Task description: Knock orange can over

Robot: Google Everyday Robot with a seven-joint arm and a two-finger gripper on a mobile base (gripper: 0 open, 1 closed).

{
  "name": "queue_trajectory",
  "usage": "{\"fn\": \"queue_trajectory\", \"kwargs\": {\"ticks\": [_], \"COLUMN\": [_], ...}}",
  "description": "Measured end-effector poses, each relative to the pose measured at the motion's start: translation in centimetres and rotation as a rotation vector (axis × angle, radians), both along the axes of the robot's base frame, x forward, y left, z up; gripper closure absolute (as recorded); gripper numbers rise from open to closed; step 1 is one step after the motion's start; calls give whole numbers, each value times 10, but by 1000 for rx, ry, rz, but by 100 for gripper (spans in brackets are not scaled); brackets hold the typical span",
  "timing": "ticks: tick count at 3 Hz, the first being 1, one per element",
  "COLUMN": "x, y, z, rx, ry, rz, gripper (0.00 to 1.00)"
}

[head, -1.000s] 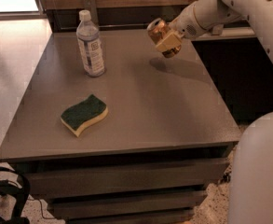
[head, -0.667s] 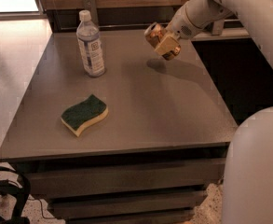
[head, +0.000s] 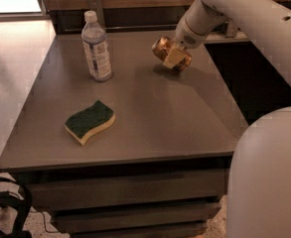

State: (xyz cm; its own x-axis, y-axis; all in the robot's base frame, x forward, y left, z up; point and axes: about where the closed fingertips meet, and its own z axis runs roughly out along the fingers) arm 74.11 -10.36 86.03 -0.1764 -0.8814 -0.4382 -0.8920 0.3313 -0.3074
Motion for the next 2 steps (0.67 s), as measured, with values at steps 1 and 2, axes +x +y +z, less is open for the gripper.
{"fn": "queue_trajectory", "kwargs": {"ticks": [1,2], "x": [-2,-2], "y": [9,15], "z": [-28,-38], "rx": [-111,-144], "ry": [30,46], "rz": [-3,6], "gripper": [100,100]}}
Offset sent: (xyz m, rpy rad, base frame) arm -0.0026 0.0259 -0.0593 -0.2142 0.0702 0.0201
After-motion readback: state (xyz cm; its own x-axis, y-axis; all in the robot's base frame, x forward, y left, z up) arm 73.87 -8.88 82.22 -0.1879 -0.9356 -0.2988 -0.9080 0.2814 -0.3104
